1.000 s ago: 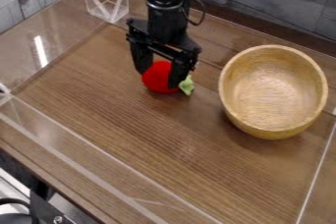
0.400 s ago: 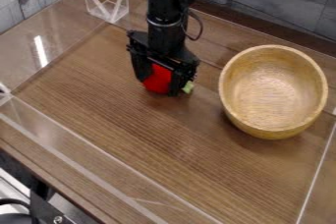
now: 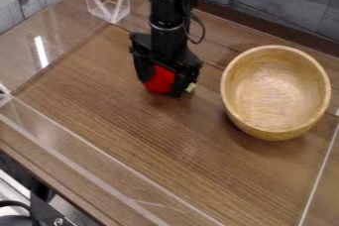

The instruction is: Move the red fruit to the right

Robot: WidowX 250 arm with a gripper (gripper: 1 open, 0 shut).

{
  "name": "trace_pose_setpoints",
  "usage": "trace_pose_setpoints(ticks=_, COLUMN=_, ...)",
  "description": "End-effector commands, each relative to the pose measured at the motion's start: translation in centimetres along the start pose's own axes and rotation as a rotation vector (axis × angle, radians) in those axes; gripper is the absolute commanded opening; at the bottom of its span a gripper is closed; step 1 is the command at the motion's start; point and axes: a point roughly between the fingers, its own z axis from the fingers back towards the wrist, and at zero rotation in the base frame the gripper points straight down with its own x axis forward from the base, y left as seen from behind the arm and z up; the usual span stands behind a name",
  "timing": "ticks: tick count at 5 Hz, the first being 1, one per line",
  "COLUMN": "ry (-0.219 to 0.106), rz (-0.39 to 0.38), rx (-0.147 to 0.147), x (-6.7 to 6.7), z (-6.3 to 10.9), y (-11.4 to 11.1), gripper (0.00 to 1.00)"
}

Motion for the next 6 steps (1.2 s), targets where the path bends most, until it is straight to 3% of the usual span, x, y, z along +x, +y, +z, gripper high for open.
trace_pose_setpoints(ticks=1, ry=-0.044, rz=-0.004, rx=0.008, x=0.78, z=0.71, y=-0.01, gripper=1.00)
trace_pose_setpoints(ticks=6, ry=-0.064, rz=0.024, rx=-0.008, x=1.38, z=0.72, y=0.54, gripper=1.00)
